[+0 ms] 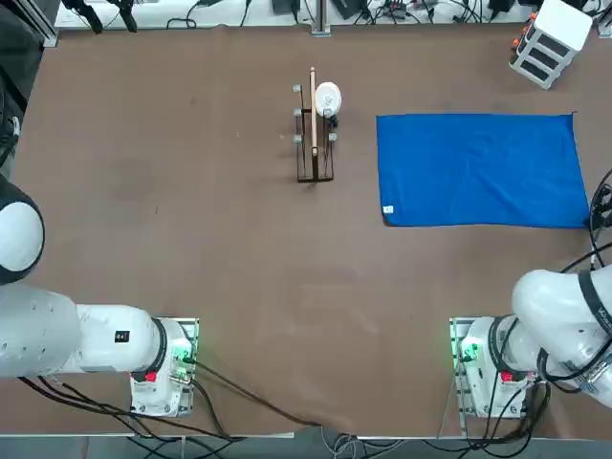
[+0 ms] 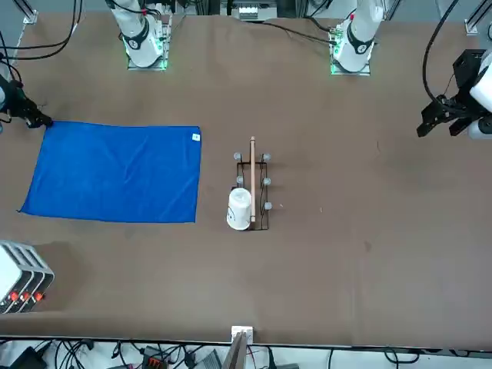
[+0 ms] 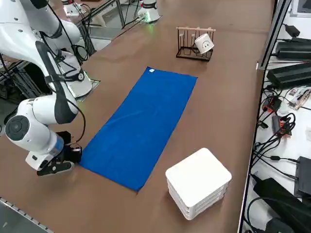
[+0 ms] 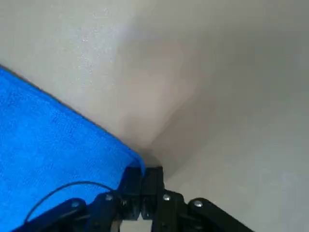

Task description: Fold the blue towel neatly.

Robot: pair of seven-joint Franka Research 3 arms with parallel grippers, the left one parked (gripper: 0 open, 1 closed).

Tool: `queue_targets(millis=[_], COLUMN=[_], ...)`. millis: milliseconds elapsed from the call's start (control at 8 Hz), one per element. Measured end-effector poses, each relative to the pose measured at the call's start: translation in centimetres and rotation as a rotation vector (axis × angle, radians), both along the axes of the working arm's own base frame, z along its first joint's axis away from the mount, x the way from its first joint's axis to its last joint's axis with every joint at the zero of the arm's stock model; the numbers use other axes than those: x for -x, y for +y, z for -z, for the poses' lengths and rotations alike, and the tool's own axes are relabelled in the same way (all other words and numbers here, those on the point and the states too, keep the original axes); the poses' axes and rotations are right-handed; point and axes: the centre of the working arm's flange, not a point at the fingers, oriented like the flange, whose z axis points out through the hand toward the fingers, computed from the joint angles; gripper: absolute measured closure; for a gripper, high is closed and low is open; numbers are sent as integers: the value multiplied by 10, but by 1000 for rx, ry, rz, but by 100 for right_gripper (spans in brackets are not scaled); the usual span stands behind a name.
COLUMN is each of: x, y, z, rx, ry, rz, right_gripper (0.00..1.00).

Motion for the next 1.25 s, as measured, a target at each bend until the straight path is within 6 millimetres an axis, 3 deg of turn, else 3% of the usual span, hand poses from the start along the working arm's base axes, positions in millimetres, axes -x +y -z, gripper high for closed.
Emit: queue_targets(millis=[375,750,1000,1250], x=[-17,-61,-96,-134], y=[10,44,88,164], z=[-22,-57,-91,-129], rx=[-41,-22,-37,-77], ry=[5,-10,5,44], rz=[-51,-165,-286,-434], right_gripper=[98,98,98,98])
